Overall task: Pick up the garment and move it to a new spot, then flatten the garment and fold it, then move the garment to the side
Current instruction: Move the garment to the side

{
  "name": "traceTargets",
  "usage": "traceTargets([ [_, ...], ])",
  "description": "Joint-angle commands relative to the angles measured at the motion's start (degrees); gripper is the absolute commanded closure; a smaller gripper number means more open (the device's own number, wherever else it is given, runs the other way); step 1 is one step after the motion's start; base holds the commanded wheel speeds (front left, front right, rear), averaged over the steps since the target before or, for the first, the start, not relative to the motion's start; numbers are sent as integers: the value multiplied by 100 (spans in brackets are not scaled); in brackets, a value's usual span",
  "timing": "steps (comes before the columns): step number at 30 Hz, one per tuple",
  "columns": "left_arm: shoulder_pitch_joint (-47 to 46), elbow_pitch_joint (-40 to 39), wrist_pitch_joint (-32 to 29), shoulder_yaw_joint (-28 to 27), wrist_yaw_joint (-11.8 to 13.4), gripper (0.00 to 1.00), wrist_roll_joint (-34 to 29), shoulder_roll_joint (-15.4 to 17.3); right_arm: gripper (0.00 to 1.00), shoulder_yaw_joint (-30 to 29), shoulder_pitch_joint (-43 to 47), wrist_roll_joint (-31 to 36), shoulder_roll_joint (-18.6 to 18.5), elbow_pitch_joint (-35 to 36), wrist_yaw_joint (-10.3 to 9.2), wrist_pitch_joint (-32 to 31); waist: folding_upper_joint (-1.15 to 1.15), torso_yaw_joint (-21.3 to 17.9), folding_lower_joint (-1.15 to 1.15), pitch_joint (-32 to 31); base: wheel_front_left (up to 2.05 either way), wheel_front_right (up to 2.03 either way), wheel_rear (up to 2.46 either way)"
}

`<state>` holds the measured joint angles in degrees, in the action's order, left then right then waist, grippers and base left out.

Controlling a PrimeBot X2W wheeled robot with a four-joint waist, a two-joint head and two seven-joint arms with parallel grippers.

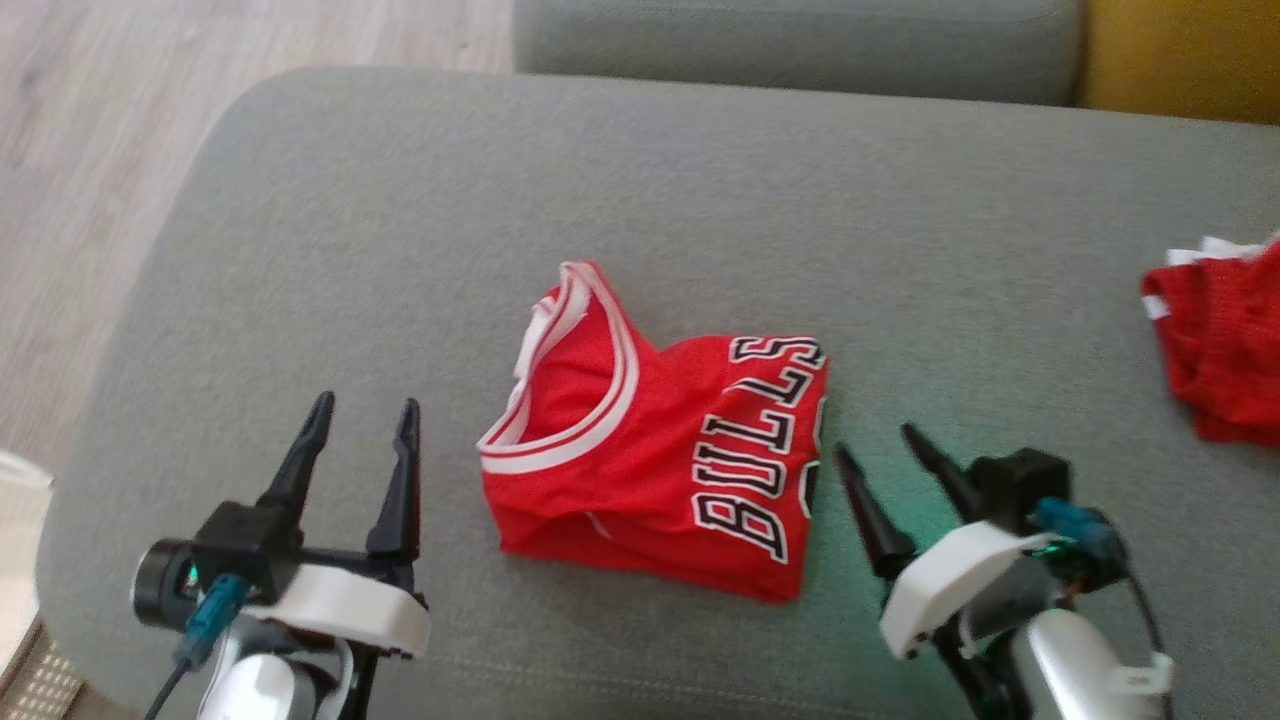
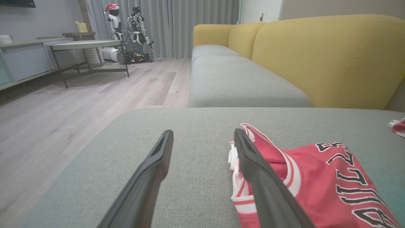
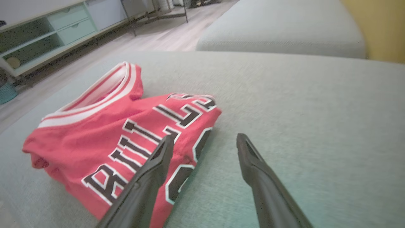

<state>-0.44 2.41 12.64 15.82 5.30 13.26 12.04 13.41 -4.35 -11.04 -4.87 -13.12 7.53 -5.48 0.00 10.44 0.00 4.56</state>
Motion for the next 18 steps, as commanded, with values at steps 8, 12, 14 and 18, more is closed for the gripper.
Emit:
traceTargets([
  [8,-493,61,169,-173,-82,0,61,-84,0,497,-708,-305,60,-1249,-4,-37,0,358,0,304,0,0,0],
  [12,-536,119,199,-186,-88,0,63,-112,0,723,-910,-677,121,-1769,-4,-308,0,347,0,341,0,0,0],
  [14,-551,143,209,-189,-96,0,62,-121,27,887,-1018,-796,136,-1926,-4,-423,0,320,0,350,0,0,0],
  [18,-573,160,222,-208,-103,0,52,-130,100,1173,-1190,-947,108,-2001,-4,-447,0,202,0,344,0,0,0],
])
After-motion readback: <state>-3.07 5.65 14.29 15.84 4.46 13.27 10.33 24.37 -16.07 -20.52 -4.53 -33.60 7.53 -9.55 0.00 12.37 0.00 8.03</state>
